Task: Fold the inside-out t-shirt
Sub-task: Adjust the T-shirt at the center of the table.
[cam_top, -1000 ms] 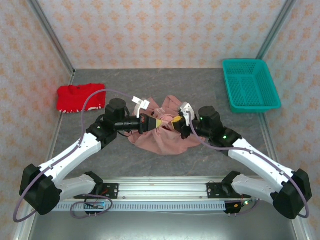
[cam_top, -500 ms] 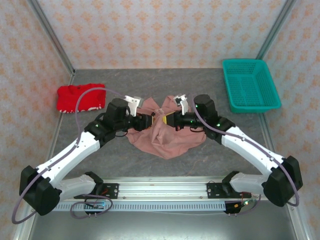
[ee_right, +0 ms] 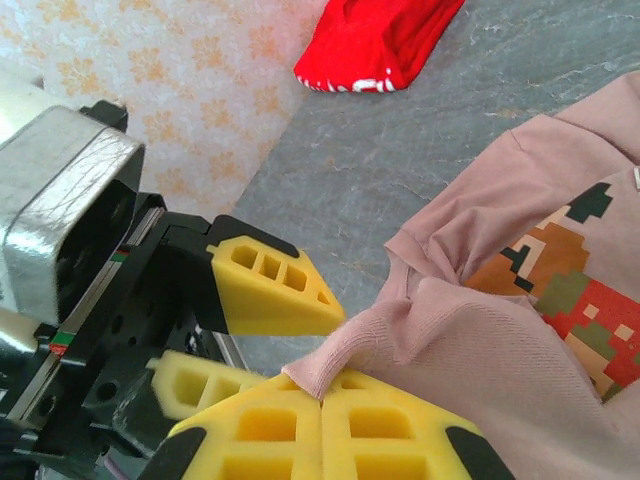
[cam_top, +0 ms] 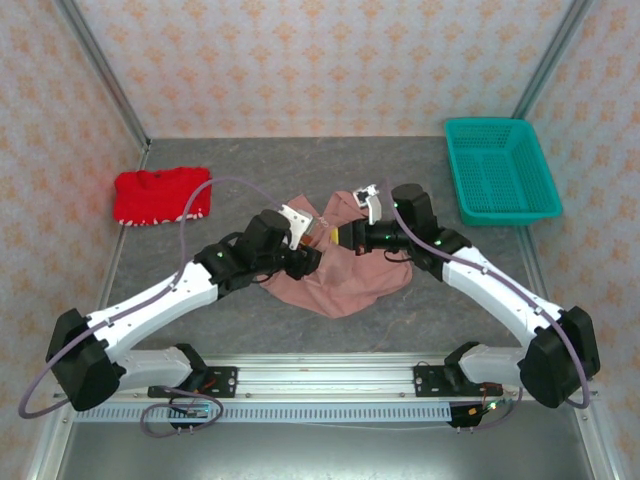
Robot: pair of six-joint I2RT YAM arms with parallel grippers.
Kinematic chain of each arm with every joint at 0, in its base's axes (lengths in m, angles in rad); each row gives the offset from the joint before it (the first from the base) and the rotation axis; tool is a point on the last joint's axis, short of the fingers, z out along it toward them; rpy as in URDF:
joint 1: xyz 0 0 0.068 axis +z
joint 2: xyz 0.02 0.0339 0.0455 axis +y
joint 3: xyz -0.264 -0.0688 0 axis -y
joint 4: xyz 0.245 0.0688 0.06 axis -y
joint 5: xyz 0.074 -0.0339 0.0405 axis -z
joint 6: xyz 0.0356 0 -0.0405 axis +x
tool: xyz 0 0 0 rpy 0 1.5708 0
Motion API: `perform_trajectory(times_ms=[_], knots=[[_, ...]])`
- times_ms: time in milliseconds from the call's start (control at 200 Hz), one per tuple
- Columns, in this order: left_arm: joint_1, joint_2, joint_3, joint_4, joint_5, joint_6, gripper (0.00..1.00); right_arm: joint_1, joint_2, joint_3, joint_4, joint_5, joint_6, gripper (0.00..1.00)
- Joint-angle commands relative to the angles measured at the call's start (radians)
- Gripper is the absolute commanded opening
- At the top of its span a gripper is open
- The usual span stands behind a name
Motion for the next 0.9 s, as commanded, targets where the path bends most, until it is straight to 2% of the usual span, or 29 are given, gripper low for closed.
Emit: perform_trajectory(times_ms=[0,65,210,485,535,591,656,721,776,836,896], knots=[[0.004,0.021,0.043,-0.007,-0.04,0.033,0.36,-0.008,-0.03,0.028,-0.034,-0.027,-0.041,0.0],[0.003,0.045,0.051,-0.006,-0.002,0.042,0.37,-0.008,-0.03,0.028,-0.028,-0.032,-0.036,0.0],[0.004,0.09,0.052,0.027,0.088,0.045,0.47,-0.007,-0.033,0.025,-0.006,-0.031,-0.017,0.0],[0.015,0.171,0.042,0.059,0.103,0.025,0.52,-0.019,-0.039,0.038,-0.028,0.002,-0.023,0.0],[0.015,0.176,0.027,0.07,0.09,0.012,0.48,-0.023,-0.07,0.042,-0.037,0.011,-0.023,0.0],[0.019,0.175,0.011,0.088,0.091,-0.007,0.35,-0.029,-0.075,0.042,-0.044,0.023,-0.026,0.0],[0.038,0.155,-0.009,0.126,0.162,-0.031,0.19,-0.036,-0.084,0.037,-0.079,0.065,-0.044,0.0],[0.074,0.106,-0.048,0.207,0.313,-0.073,0.09,-0.041,-0.104,0.028,-0.135,0.17,-0.069,0.0],[0.125,0.05,-0.108,0.348,0.483,-0.151,0.03,-0.042,-0.123,0.021,-0.194,0.274,-0.087,0.0],[0.173,-0.012,-0.187,0.557,0.63,-0.274,0.0,-0.042,-0.139,0.005,-0.223,0.364,-0.094,0.0],[0.194,-0.06,-0.231,0.693,0.705,-0.362,0.0,-0.037,-0.138,0.0,-0.246,0.429,-0.104,0.0]])
